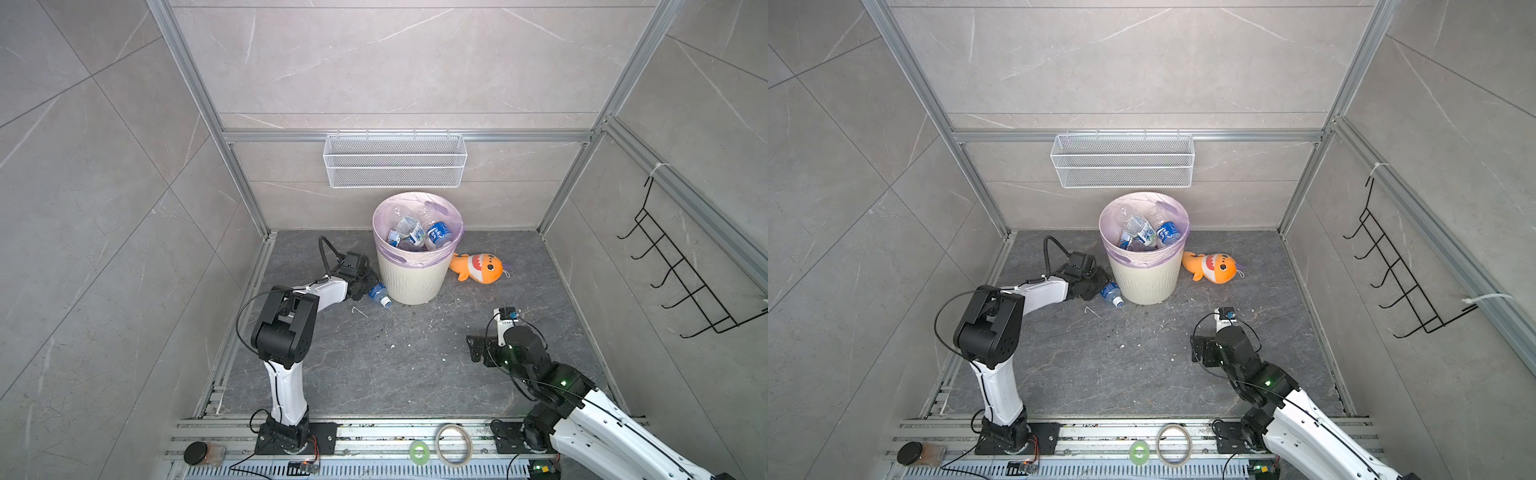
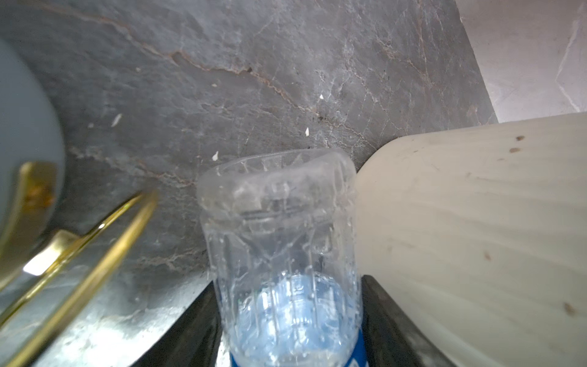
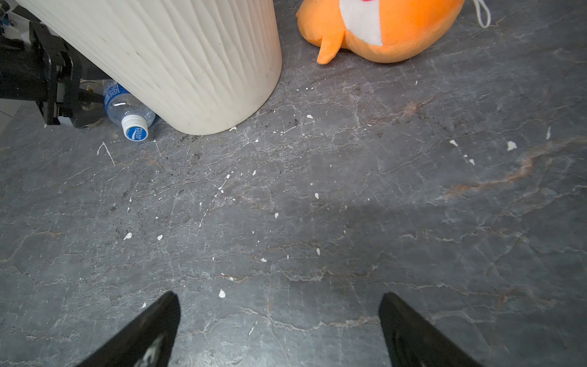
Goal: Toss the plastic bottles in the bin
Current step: 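Close the left gripper on the bottle and lift it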
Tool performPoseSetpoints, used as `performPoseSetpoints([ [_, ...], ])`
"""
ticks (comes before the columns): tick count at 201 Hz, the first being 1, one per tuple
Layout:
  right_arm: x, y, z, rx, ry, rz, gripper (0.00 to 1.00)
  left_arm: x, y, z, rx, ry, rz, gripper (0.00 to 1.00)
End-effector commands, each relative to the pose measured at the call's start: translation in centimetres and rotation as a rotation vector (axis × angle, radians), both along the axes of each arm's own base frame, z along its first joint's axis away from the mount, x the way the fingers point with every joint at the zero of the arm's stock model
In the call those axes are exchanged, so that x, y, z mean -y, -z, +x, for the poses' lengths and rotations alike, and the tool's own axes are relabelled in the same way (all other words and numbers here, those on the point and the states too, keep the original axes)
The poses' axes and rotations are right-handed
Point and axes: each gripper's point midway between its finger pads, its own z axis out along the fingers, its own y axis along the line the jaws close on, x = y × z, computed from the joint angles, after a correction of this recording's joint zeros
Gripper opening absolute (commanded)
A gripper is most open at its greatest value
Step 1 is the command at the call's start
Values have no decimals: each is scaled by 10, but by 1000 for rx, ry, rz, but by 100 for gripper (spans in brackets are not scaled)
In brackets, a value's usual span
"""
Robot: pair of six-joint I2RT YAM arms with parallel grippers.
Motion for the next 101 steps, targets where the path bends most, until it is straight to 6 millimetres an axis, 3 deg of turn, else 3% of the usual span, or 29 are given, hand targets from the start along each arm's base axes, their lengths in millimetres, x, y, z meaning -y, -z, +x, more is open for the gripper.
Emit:
performPoseSetpoints([
  [1,0,-1,2,8,20,7,99,5,-8,5,28,41,-11,59],
  [48,0,-1,3,8,19,8,99,8,-31,-10,99,132,-20,57],
  [101,0,-1,3,6,19,8,99,7,-64,-53,190,273,57,57],
])
